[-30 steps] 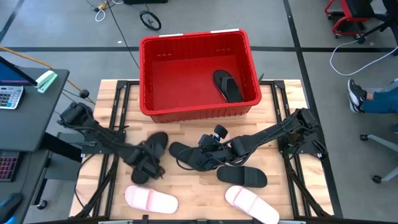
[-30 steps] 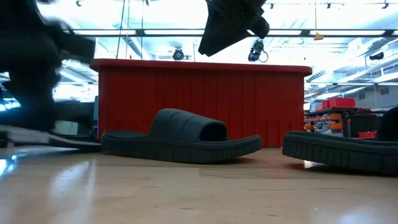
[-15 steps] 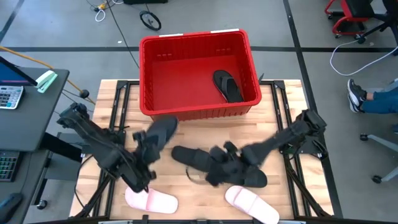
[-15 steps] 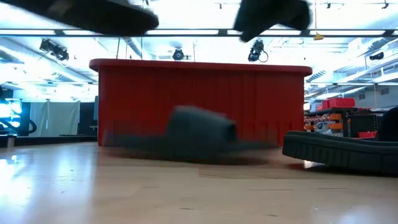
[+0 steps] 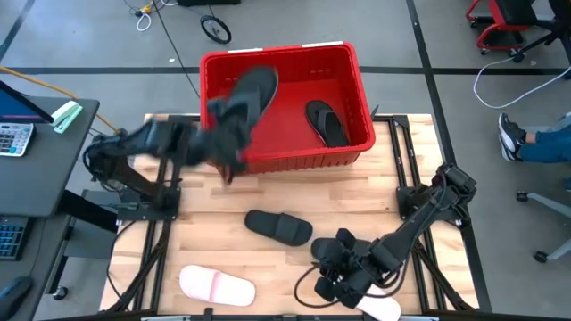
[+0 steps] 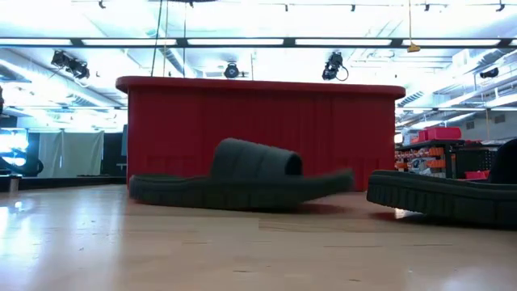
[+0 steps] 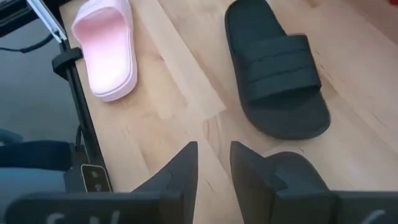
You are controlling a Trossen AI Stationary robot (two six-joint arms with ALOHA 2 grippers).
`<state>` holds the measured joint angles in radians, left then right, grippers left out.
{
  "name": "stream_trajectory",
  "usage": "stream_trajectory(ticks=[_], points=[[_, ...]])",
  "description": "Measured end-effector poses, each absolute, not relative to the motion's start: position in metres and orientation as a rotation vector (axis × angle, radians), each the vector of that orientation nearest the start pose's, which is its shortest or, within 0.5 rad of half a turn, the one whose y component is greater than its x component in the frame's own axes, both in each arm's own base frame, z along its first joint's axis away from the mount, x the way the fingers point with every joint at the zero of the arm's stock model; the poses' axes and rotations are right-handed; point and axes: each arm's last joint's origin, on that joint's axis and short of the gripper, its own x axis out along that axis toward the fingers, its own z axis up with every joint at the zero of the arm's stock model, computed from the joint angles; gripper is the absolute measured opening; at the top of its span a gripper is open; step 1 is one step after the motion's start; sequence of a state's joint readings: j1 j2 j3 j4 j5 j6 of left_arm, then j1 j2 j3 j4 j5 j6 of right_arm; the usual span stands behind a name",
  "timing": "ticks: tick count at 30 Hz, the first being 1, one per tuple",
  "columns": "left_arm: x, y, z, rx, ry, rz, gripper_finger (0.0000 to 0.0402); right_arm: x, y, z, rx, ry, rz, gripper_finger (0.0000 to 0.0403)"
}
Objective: Pick and place slides into bin
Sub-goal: Put the black slipper into the red container
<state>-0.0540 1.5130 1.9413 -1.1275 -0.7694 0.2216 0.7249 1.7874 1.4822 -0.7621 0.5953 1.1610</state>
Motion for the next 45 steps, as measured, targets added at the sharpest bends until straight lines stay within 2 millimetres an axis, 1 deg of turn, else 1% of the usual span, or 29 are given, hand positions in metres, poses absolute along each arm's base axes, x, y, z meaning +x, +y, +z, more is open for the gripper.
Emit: stream_trajectory(ticks=[2,4,7,10,12,14,16,19,20,23,25,27,29,32,35,37,39,42,45], points=[[0.285,0.037,0.465,0.447,0.714,0.551,0.0006,0.288,0.238,0.265,0.435,0.748,-0.364,0.01],[0.301,0.069,0.456,0.44,0.725,0.489,0.0006,0.286,0.24,0.265,0.431,0.739,-0.361,0.01],[0.325,0.115,0.435,0.525,0.775,0.429,0.0006,0.285,0.242,0.265,0.429,0.732,-0.357,0.01],[0.352,0.154,0.399,0.637,0.858,0.311,0.0006,0.285,0.242,0.266,0.429,0.731,-0.357,0.01],[0.37,0.174,0.372,0.676,0.896,0.235,0.0006,0.285,0.242,0.265,0.426,0.731,-0.357,0.01],[0.389,0.19,0.346,0.672,0.898,0.205,0.0006,0.285,0.241,0.265,0.412,0.733,-0.352,0.01],[0.406,0.201,0.319,0.656,0.907,0.176,0.0006,0.285,0.241,0.265,0.405,0.734,-0.351,0.01],[0.422,0.209,0.28,0.664,0.975,0.118,0.0006,0.285,0.241,0.265,0.4,0.737,-0.351,0.01],[0.426,0.21,0.271,0.68,0.991,0.099,0.0006,0.285,0.241,0.265,0.399,0.738,-0.349,0.01],[0.436,0.213,0.254,0.709,0.981,0.075,0.0006,0.285,0.241,0.265,0.399,0.737,-0.347,0.01],[0.443,0.214,0.249,0.719,0.948,0.087,0.0006,0.284,0.24,0.264,0.381,0.749,-0.354,0.01],[0.444,0.214,0.244,0.726,0.961,0.075,0.0006,0.284,0.24,0.264,0.378,0.75,-0.353,0.01],[0.444,0.214,0.243,0.736,0.971,0.069,0.0006,0.284,0.241,0.264,0.383,0.743,-0.353,0.01],[0.444,0.215,0.243,0.697,0.968,0.094,0.0006,0.284,0.24,0.264,0.388,0.738,-0.357,0.01],[0.446,0.212,0.244,0.655,0.953,0.121,0.0006,0.281,0.244,0.264,0.455,0.752,-0.363,0.01],[0.448,0.209,0.244,0.662,0.947,0.115,0.0006,0.272,0.254,0.264,0.505,0.743,-0.363,0.01],[0.45,0.202,0.247,0.691,0.931,0.072,0.0006,0.257,0.266,0.265,0.525,0.69,-0.375,0.01],[0.453,0.194,0.254,0.673,0.868,0.041,0.0006,0.224,0.28,0.271,0.486,0.55,-0.421,0.01],[0.454,0.196,0.244,0.605,0.877,0.027,0.0006,0.192,0.287,0.274,0.418,0.39,-0.448,0.01]])
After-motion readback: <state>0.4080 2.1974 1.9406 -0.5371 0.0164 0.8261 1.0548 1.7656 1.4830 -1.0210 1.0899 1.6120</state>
